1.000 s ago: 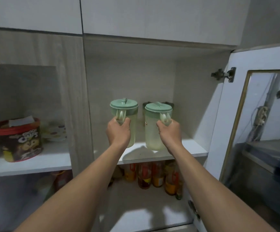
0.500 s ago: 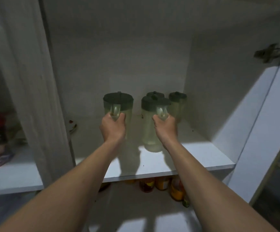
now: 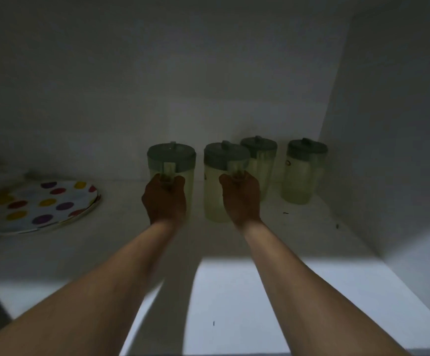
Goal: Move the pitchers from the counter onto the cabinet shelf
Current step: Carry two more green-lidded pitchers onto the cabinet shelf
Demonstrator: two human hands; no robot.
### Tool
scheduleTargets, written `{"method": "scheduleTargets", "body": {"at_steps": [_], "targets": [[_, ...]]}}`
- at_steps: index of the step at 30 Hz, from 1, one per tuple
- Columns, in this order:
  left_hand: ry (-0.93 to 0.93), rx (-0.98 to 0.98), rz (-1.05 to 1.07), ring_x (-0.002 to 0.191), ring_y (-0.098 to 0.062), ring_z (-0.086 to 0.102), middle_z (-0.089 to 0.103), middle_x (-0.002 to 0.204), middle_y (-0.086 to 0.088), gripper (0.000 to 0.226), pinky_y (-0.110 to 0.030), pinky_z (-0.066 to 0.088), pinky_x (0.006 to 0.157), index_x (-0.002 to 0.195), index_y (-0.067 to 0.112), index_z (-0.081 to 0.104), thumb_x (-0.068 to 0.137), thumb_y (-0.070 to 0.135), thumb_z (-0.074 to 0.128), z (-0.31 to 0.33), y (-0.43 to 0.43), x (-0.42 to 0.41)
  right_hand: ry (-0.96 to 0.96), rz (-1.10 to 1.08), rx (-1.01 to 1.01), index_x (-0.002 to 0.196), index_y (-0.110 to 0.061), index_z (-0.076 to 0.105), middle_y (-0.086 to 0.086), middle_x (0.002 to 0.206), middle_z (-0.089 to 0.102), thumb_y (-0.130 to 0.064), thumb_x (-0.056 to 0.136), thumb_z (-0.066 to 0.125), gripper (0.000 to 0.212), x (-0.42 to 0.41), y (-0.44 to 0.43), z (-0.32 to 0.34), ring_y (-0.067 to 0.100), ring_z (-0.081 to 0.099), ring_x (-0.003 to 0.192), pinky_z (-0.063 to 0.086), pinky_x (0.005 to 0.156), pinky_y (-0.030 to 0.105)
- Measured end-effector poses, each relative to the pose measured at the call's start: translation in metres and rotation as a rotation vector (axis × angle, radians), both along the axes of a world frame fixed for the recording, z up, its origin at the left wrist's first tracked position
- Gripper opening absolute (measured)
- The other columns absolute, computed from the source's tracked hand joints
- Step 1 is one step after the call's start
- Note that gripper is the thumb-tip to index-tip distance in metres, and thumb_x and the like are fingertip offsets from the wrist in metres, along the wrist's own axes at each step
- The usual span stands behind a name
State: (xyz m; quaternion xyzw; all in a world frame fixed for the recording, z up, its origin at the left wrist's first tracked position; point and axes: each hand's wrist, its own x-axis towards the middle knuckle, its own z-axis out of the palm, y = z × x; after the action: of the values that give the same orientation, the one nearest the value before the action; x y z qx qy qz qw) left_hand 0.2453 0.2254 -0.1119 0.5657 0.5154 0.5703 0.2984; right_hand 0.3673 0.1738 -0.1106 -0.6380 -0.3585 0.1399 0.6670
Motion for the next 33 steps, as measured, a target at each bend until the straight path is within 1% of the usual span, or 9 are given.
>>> {"method": "scheduleTargets", "body": {"at_steps": [4,8,13,19,22,24,27,31,33], "targets": [[-0.011,0.004,0.007,0.083,-0.026,0.06,0.064,0.084,-0.006,0.016,-0.033,0.048,0.079,0.091,0.005,0.065,0.088,0.021,0.065,-0.007,0.034,0.02,-0.033,0.009,-0.031,0.064,-0.02,0.042,-0.002,0.061,0.049,-0.014,0.084,0.067,0.033,0.017,0.037,-0.012,0.013,0.046,0.056,0.04,0.059,0.029],[-0.032,-0.017,0.023,0.082,-0.021,0.055,0.063,0.087,-0.007,0.019,-0.027,0.04,0.076,0.095,0.003,0.064,0.09,0.021,0.065,-0.013,0.053,0.03,-0.026,0.031,-0.041,0.067,-0.018,0.043,-0.002,0.061,0.048,-0.013,0.084,0.066,0.029,0.025,0.06,-0.016,0.011,0.046,0.055,0.036,0.055,0.025],[-0.032,-0.028,0.028,0.081,-0.023,0.057,0.065,0.087,-0.011,0.02,-0.027,0.039,0.073,0.093,0.001,0.063,0.09,0.021,0.064,-0.013,0.075,0.04,-0.061,0.05,-0.022,0.067,-0.02,0.042,-0.003,0.061,0.048,-0.013,0.085,0.066,0.031,0.035,0.085,-0.02,0.011,0.047,0.056,0.036,0.057,0.025],[0.007,-0.057,0.006,0.09,-0.031,0.064,0.069,0.094,-0.016,0.023,-0.035,0.049,0.081,0.097,0.002,0.065,0.09,0.023,0.063,-0.012,0.093,0.044,-0.046,0.068,-0.042,0.068,-0.022,0.042,-0.005,0.061,0.046,-0.013,0.089,0.064,0.031,0.044,0.101,-0.021,0.006,0.045,0.054,0.033,0.051,0.02],[0.033,-0.101,-0.024,0.094,-0.032,0.063,0.068,0.098,-0.014,0.027,-0.033,0.046,0.08,0.105,0.003,0.064,0.091,0.027,0.062,-0.008,0.097,0.045,-0.011,0.114,-0.063,0.074,-0.021,0.048,-0.004,0.065,0.051,-0.013,0.088,0.063,0.023,0.047,0.104,-0.02,0.008,0.049,0.057,0.037,0.056,0.024],[0.063,-0.151,-0.046,0.101,-0.031,0.062,0.065,0.105,-0.009,0.035,-0.035,0.048,0.085,0.114,0.006,0.059,0.092,0.034,0.061,-0.007,0.098,0.046,-0.019,0.151,-0.116,0.085,-0.017,0.055,-0.002,0.074,0.058,-0.02,0.089,0.066,0.012,0.048,0.102,-0.02,0.011,0.055,0.065,0.041,0.063,0.027],[0.141,-0.217,-0.031,0.114,-0.037,0.055,0.059,0.121,-0.013,0.058,-0.048,0.047,0.096,0.125,0.009,0.045,0.086,0.047,0.065,-0.007,0.095,0.047,-0.057,0.175,-0.224,0.113,-0.011,0.059,-0.001,0.101,0.064,-0.038,0.087,0.073,0.04,0.049,0.092,-0.018,0.018,0.062,0.091,0.046,0.075,0.029],[0.274,-0.171,0.151,0.122,-0.038,0.044,0.049,0.127,-0.017,0.073,-0.05,0.041,0.097,0.127,0.011,0.038,0.077,0.052,0.072,0.0,0.081,0.047,-0.102,0.148,-0.291,0.114,-0.016,0.049,-0.01,0.094,0.054,-0.04,0.082,0.079,0.05,0.048,0.072,-0.008,0.015,0.054,0.093,0.045,0.078,0.027],[0.288,-0.175,0.18,0.122,-0.038,0.041,0.046,0.128,-0.018,0.072,-0.049,0.039,0.096,0.125,0.013,0.036,0.077,0.051,0.073,0.008,0.069,0.043,-0.163,0.107,-0.316,0.128,-0.017,0.046,0.0,0.114,0.057,-0.048,0.073,0.084,0.074,0.044,0.061,-0.001,0.021,0.058,0.106,0.051,0.09,0.035]]}}
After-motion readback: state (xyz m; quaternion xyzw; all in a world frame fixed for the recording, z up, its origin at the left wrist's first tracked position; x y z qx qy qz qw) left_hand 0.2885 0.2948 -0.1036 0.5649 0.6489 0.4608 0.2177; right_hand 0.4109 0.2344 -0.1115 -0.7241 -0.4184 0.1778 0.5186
